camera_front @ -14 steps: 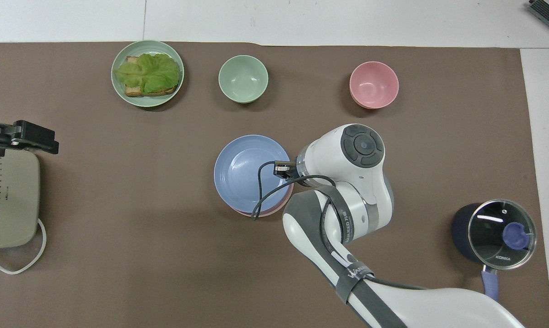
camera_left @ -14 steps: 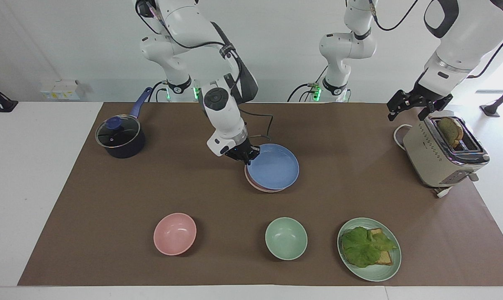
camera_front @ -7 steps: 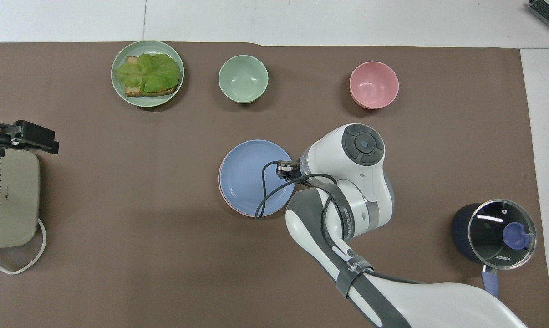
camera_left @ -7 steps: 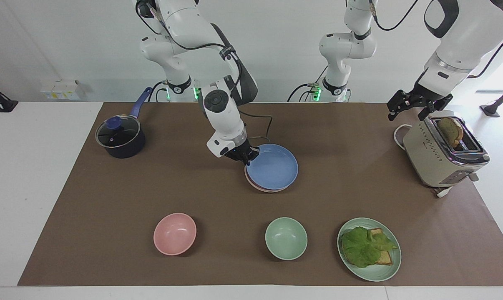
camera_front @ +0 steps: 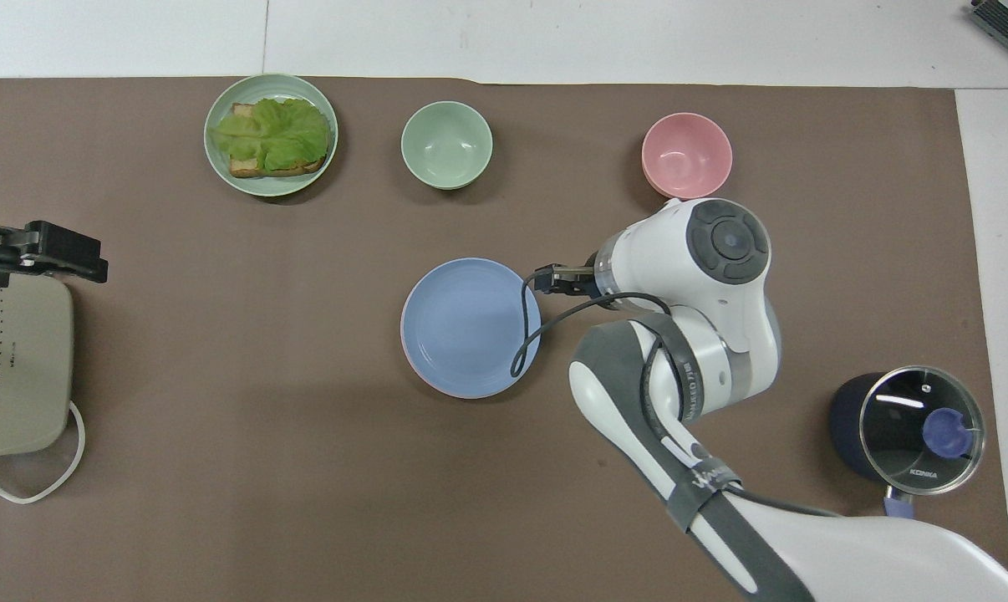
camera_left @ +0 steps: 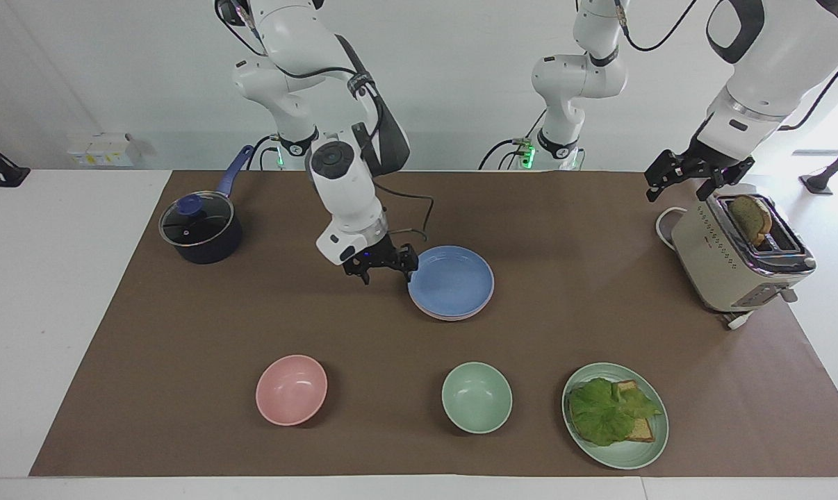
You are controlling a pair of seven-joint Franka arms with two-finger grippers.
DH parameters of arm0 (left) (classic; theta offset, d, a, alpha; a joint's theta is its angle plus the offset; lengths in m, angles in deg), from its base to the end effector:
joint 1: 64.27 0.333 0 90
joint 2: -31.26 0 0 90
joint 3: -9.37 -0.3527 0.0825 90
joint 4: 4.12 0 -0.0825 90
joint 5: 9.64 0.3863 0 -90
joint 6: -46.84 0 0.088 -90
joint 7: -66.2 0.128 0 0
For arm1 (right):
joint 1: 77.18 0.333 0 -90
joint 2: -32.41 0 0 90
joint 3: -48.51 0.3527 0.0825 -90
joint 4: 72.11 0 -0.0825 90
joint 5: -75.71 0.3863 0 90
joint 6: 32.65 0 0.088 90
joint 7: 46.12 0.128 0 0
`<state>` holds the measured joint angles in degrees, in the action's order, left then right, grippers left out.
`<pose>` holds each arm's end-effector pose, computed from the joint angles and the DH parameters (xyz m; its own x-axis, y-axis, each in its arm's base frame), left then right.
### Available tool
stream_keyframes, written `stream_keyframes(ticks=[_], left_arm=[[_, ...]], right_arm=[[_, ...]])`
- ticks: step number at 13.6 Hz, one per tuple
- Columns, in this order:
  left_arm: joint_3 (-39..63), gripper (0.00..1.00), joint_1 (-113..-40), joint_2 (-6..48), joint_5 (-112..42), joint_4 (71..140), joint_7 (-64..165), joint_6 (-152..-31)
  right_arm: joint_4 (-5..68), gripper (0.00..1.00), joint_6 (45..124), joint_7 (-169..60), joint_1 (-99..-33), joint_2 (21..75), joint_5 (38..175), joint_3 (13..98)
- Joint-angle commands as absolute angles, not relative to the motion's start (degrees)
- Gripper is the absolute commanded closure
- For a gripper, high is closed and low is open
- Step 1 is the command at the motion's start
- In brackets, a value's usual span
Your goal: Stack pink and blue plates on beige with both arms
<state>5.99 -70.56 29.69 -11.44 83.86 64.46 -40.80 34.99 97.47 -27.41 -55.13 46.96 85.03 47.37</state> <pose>0.5605 -0.0331 0.6381 0.9992 -0.0217 -0.0342 -0.0207 -0.9994 0.0288 0.6015 0.2378 0.4080 0.9938 -0.0639 0.0905 -0.0477 -0.9841 -0.1710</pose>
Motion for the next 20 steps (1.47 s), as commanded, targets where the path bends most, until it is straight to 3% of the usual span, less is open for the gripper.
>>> stream_keyframes(ticks=[1, 10, 17, 20], left_arm=[[6.0, 0.0, -70.3, 30.3, -10.4, 84.4, 65.1, -40.3], [6.0, 0.0, -70.3, 30.3, -10.4, 84.4, 65.1, -40.3], [6.0, 0.0, -70.3, 30.3, -10.4, 84.4, 65.1, -40.3], [6.0, 0.0, -70.3, 30.3, -10.4, 84.4, 65.1, -40.3]], right_arm=[[35.6, 0.0, 93.8, -30.8, -59.2, 42.5, 82.8, 47.7], [30.7, 0.0, 74.6, -32.8, -68.3, 34.0, 79.0, 47.7], [30.6, 0.0, 69.0, -36.8, -76.6, 29.0, 78.9, 47.5], [26.6, 0.0, 66.0, -42.1, -78.8, 29.1, 78.0, 47.5]])
